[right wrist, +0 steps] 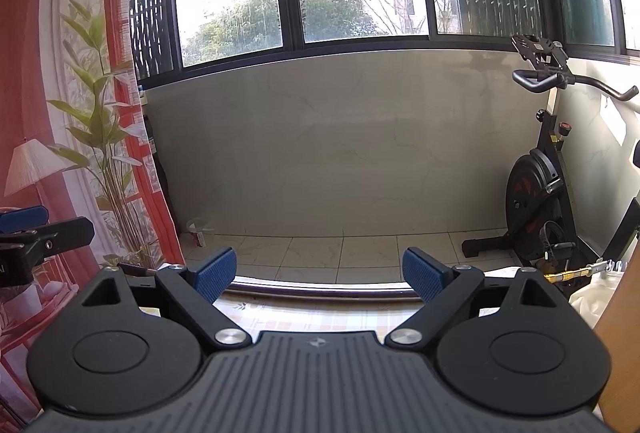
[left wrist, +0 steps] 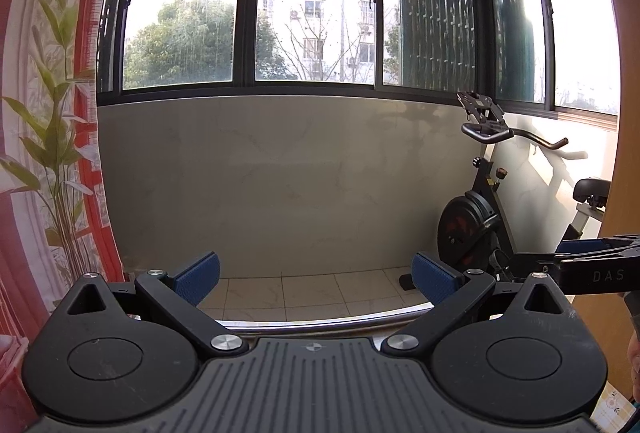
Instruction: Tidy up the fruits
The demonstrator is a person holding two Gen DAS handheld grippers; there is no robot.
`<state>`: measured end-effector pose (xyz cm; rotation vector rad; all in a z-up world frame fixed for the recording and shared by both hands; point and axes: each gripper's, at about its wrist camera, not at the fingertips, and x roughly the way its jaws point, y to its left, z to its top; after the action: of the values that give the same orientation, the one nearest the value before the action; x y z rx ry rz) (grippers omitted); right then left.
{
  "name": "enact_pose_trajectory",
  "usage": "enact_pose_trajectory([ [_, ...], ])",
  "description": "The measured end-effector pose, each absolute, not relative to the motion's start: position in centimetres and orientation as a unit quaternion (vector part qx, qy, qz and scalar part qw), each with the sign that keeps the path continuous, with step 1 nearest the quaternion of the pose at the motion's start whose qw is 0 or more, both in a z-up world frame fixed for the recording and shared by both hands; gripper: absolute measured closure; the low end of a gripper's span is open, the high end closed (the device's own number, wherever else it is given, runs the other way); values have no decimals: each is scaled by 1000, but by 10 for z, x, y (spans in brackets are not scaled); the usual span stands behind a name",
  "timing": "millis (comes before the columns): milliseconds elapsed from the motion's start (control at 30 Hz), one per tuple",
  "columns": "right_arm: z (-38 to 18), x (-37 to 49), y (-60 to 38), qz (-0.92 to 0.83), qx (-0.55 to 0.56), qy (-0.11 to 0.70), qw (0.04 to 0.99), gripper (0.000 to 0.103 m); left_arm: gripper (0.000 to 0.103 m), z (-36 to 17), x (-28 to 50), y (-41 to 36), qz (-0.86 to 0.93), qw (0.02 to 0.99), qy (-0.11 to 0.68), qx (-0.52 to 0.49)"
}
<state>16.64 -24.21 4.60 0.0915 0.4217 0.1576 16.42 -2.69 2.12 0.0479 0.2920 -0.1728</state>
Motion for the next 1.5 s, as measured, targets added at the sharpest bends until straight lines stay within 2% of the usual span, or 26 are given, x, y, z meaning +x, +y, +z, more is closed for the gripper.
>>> enact_pose_trajectory([
  [1500, 45, 165, -242, 93, 48, 222, 969, 11, 0, 18, 166, -27, -59, 985, 162, 31],
])
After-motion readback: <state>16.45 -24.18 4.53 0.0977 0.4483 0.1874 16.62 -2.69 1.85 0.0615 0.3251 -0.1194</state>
